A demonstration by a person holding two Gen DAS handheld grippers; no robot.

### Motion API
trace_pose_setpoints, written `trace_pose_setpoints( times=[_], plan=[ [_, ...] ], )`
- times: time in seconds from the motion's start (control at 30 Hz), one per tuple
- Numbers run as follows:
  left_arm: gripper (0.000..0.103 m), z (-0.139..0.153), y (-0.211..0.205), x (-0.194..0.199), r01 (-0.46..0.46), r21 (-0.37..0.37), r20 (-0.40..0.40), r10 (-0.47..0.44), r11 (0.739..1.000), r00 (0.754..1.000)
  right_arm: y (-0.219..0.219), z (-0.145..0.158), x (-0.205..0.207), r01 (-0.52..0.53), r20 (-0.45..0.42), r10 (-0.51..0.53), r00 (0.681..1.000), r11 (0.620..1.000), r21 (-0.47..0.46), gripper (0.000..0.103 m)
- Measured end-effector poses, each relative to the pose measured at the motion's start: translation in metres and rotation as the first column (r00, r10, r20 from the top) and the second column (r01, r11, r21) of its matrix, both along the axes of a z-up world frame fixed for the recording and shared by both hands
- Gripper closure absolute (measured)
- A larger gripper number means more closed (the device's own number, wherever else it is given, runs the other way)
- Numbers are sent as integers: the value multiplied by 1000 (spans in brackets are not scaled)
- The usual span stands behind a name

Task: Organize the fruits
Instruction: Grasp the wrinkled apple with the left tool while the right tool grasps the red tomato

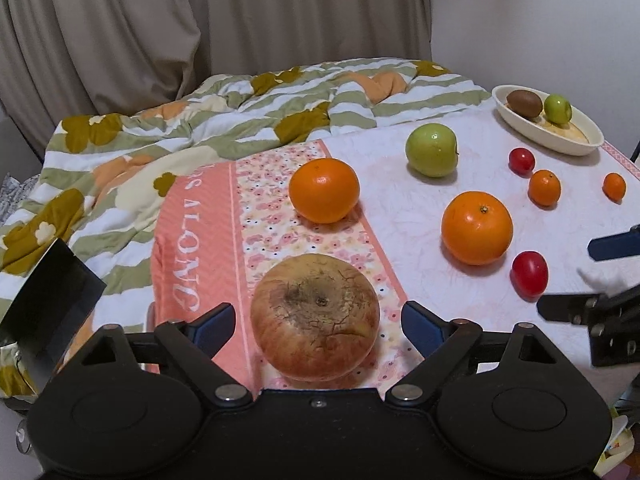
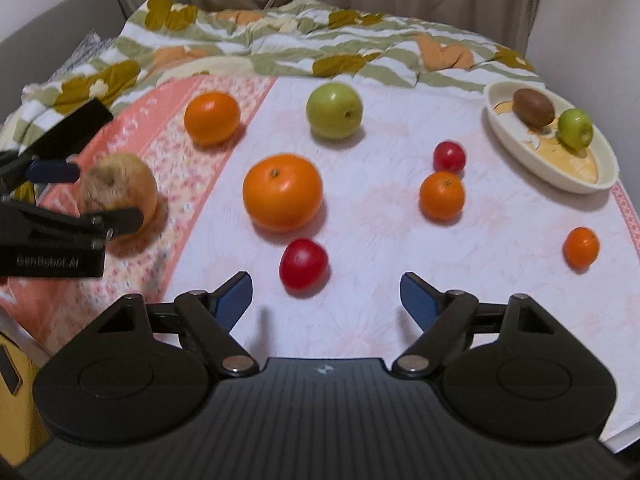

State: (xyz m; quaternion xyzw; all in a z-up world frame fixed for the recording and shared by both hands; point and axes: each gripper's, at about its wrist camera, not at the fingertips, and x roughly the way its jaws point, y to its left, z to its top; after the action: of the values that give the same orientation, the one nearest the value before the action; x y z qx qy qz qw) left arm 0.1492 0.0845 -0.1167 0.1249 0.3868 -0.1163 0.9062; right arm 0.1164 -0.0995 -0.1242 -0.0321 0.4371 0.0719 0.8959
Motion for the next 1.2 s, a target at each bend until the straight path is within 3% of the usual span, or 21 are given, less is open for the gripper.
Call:
trace_pose_setpoints(
  times=[0.13,0.27,0.8,0.97,1.2],
  plan=[
    [20,-5,-5,3,-12,25,-13,12,1000,1000,5,-8,3,-42,-18,42,999,999,-14,21],
    [25,-9,-7,6,-30,53,-14,30,998,999,6,-10,4,-57,-24,57,998,998,-12,22],
    [26,-8,-2,0,-84,29,-26,85,996,996,6,-18,22,-86,-14,86,996,996,-6,37],
    [26,-7,1,-5,-99,11,-31,100,995,995,7,-17,24,-104,-11,104,995,995,-7,56],
    [26,-3,2,-17,-107,-18,-28,106,994,994,9,-11,22,-109,-4,109,994,994,-6,56]
  ],
)
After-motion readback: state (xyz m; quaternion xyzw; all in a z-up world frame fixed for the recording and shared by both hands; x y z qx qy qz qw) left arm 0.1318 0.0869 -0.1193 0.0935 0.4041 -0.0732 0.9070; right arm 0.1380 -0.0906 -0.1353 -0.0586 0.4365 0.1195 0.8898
